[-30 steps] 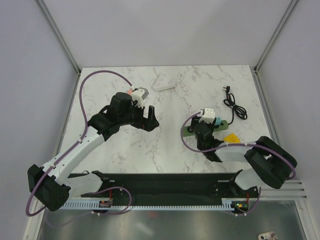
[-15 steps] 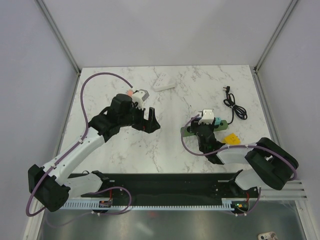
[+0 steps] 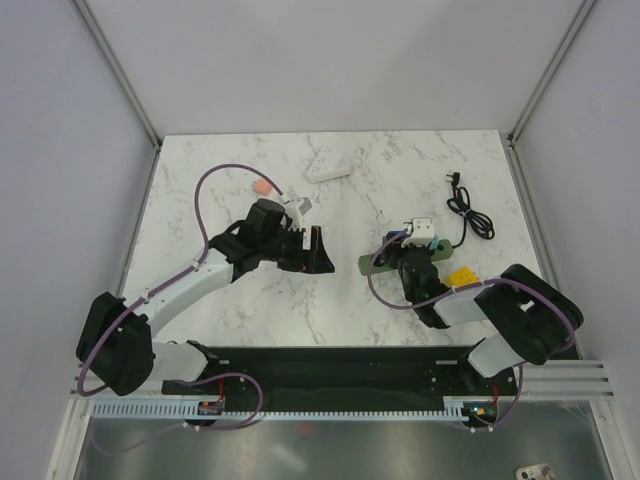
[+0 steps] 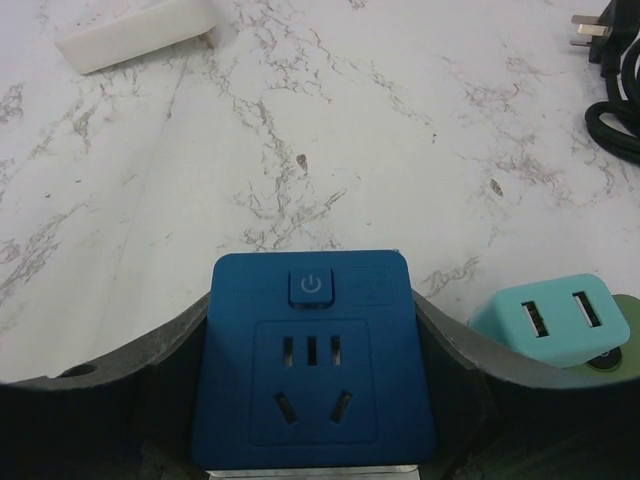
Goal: Insert the plug
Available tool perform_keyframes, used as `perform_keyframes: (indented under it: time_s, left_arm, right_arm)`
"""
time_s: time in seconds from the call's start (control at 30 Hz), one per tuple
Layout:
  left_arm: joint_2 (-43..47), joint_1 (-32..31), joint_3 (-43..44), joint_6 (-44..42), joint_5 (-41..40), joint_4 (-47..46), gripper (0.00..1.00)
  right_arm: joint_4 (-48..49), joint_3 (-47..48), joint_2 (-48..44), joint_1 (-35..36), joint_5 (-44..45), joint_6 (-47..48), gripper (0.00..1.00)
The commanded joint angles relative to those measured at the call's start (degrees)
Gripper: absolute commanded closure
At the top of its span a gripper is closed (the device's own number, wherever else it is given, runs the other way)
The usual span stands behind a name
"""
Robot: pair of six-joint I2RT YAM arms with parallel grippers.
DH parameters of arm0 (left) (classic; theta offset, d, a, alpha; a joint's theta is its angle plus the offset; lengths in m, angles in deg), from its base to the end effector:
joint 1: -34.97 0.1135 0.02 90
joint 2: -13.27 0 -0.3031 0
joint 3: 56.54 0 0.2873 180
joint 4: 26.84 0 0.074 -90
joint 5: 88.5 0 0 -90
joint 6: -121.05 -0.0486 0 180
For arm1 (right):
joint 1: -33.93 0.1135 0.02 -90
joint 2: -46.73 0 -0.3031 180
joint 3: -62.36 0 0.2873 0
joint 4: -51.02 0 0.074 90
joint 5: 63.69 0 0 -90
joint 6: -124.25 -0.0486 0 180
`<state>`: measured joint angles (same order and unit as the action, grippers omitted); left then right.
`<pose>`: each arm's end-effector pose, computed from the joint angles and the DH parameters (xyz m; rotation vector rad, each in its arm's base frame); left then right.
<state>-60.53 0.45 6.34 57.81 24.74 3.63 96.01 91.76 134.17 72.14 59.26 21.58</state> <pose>0.2417 -0.1895 0.2717 0.3890 2.4055 -0.9877 0.2288 0.1465 0.1466 0.0140 1.7631 0.1276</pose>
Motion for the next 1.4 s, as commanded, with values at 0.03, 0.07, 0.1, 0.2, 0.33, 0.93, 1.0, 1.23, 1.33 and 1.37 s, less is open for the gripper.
perform_keyframes:
  time_s: [0.03, 0.07, 0.1, 0.2, 0.33, 0.93, 1.0, 1.23, 1.33, 1.37]
  left_arm:
    - [-2.5, -1.7, -0.4, 3.6, 1.7, -8.4, 0.12]
    - [-3.3, -1.9, -0.5, 3.6, 1.3, -9.0, 0.13]
    - [-4.8, -2.4, -0.4, 4.0, 1.0, -9.7, 0.13]
    - [-8.1, -3.5, 0.8, 4.7, 1.1, -11.0, 0.17]
    - [-11.8, -4.4, 1.6, 5.3, 0.8, -11.4, 0.19]
    - [6.5, -4.2, -0.9, 4.9, -9.8, -3.2, 0.14]
    - [8.2, -4.2, -1.1, 4.6, -10.3, -1.7, 0.14]
    - [14.3, -3.8, 0.7, 2.5, -12.7, 2.9, 0.13]
    - [15.1, -3.3, 0.9, 1.3, -13.1, 4.3, 0.12]
    - [15.4, -3.1, 0.9, 0.8, -13.1, 4.6, 0.12]
  right_arm:
    - [-10.0, -5.3, 4.1, 3.2, -21.0, -9.0, 1.0]
    - [-7.2, -5.7, 4.9, 3.3, -21.5, -8.5, 1.0]
    - [-6.2, -6.5, 5.1, 3.9, -20.9, -8.3, 1.0]
    - [-2.8, -8.3, 5.0, 5.9, -17.7, -6.9, 1.0]
    - [-0.6, -9.0, 3.3, 7.7, -14.5, -5.1, 1.0]
    - [6.3, -7.0, 18.0, 12.6, -8.1, -8.0, 1.0]
    - [6.0, -6.0, 20.4, 13.0, -8.9, -9.3, 1.0]
    - [-1.9, -4.7, 17.2, 15.2, -5.5, -10.7, 1.0]
    - [-10.1, -2.8, 11.1, 15.5, -5.2, -9.5, 1.0]
    - [-12.8, -1.2, 9.4, 15.4, -4.5, -8.9, 1.0]
